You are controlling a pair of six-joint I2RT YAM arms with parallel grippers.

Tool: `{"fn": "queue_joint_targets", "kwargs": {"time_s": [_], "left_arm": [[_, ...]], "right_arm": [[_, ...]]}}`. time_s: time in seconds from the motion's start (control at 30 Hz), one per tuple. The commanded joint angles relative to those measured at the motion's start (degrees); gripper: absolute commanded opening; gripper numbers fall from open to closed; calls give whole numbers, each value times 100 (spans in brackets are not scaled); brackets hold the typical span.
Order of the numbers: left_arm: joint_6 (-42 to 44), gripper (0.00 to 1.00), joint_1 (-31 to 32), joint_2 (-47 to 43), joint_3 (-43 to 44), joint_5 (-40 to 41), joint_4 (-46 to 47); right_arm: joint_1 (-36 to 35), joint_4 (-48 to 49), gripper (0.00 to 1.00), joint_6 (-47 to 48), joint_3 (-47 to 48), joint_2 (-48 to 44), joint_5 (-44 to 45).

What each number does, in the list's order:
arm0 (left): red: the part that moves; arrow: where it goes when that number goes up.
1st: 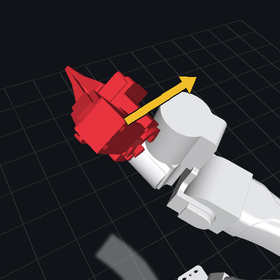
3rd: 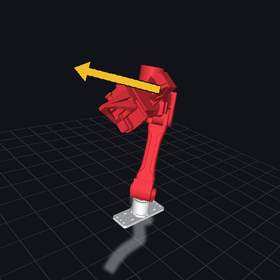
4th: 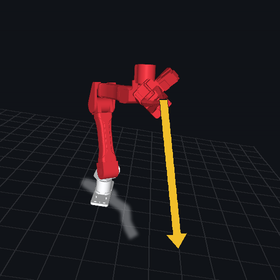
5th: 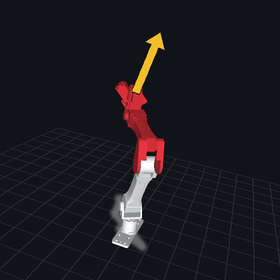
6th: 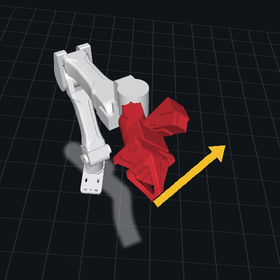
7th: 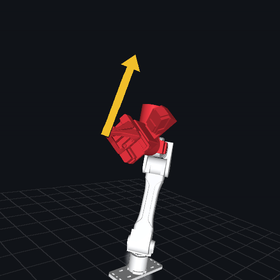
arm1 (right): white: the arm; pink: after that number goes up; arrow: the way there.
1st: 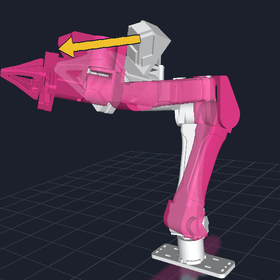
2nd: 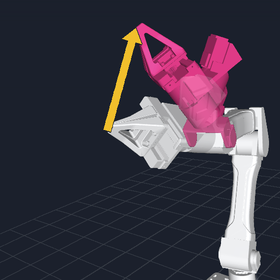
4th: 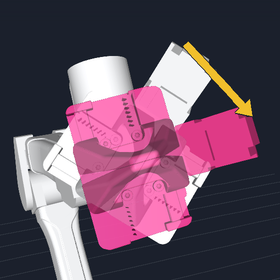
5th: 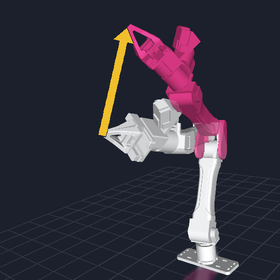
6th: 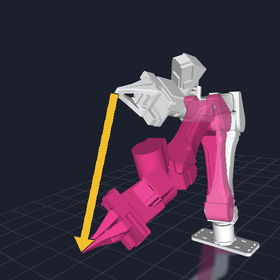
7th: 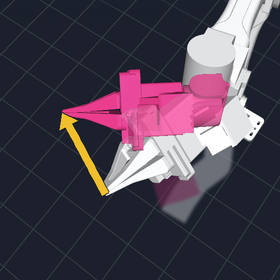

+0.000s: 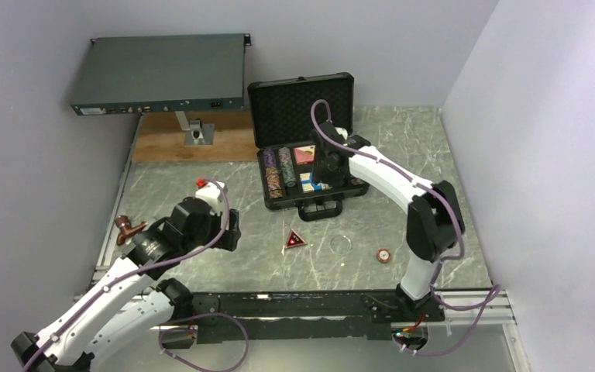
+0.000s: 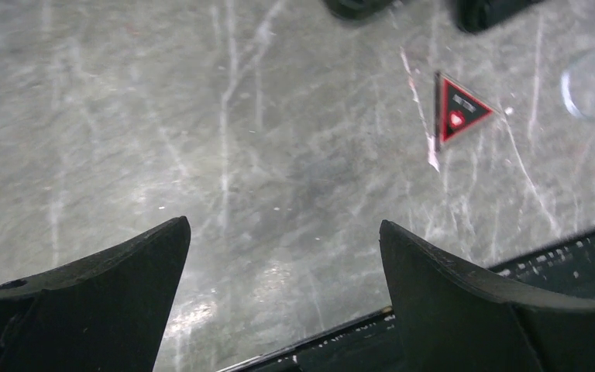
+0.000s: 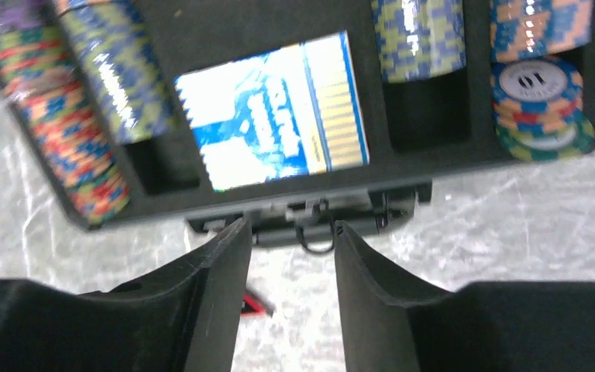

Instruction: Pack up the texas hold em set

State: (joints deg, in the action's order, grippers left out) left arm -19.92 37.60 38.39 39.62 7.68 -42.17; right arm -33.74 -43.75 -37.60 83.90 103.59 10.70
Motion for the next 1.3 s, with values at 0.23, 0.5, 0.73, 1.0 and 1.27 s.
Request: {"fn": "queue_joint_targets", "kwargs": {"time_s": [0.23, 0.5, 0.73, 1.0, 1.27], "left_arm": [[-923, 100, 12, -1084, 431, 2184, -1037], [-922, 100, 19, -1396, 218, 2263, -905], [-1087, 99, 18, -1170, 319, 2258, -1090], [-1083, 99, 13, -1196, 301, 2241, -1068], [-1071, 97, 18, -1168, 300, 2217, -1060]], "right_arm": [[-970, -910, 68, -210, -751, -1255, 231], [-1784, -1441, 99, -853, -123, -569, 417], [-2301, -1851, 100, -1455, 399, 389, 502], [-2356, -1516, 100, -2285, -96, 565, 235], [-2357, -1001, 100, -2999, -567, 395, 307]]}}
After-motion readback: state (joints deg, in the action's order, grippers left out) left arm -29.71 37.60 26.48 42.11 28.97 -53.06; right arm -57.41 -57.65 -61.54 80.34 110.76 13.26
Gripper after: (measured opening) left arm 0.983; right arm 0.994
